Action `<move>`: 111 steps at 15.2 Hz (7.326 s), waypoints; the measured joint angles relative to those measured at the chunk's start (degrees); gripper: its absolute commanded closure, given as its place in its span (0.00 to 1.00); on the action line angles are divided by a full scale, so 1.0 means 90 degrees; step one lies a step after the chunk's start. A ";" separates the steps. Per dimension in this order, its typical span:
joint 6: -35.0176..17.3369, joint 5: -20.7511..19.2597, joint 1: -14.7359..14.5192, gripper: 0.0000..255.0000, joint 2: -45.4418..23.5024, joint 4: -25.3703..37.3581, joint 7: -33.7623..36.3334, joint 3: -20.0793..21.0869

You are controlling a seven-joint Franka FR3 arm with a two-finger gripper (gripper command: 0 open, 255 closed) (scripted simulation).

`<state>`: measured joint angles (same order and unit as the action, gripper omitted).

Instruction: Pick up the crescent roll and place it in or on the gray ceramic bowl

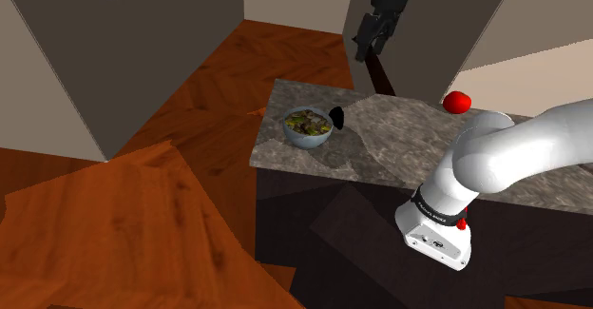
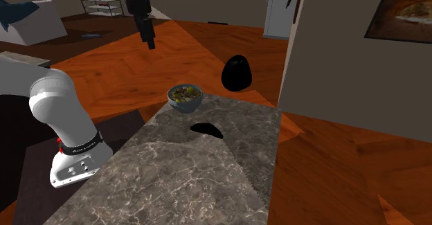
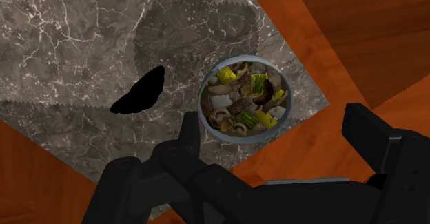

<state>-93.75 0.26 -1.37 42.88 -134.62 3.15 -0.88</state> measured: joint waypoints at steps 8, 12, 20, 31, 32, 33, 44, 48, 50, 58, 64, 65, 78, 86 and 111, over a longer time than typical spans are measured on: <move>-0.1033 -0.0099 0.0350 0.00 -0.0875 -0.0318 0.0388 -0.0167; -0.1757 -0.0165 0.0582 0.00 -0.1576 -0.0436 0.0618 -0.0319; -0.3011 -0.0213 0.0998 0.00 -0.3092 -0.0374 0.1053 -0.0661; -0.4391 0.0109 0.1481 0.00 -0.5380 0.0246 0.1431 -0.1148; -0.4477 0.0140 0.1505 0.00 -0.5498 0.0265 0.1428 -0.1166; -0.4574 0.0167 0.1502 0.00 -0.5590 0.0254 0.1449 -0.1160; -0.5104 0.0312 0.1534 0.00 -0.6048 0.0171 0.1363 -0.1129; -0.5107 0.0313 0.1534 1.00 -0.6050 0.0171 0.1362 -0.1128; -0.5107 0.0313 0.1534 1.00 -0.6050 0.0171 0.1362 -0.1128; -0.5022 0.0288 0.1528 1.00 -0.5975 0.0182 0.1381 -0.1136; -0.4547 0.0157 0.1496 1.00 -0.5557 0.0250 0.1485 -0.1166; -0.4463 0.0137 0.1498 1.00 -0.5495 0.0274 0.1491 -0.1173; -0.3387 -0.0061 0.1485 1.00 -0.4765 0.0634 0.1621 -0.1194; -0.2689 -0.0136 0.1479 1.00 -0.4411 0.0986 0.1677 -0.1183; -0.2845 0.0235 0.0282 1.00 -0.3705 0.0144 0.4184 0.0330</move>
<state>-119.36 2.38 1.17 9.53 -133.32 40.81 2.09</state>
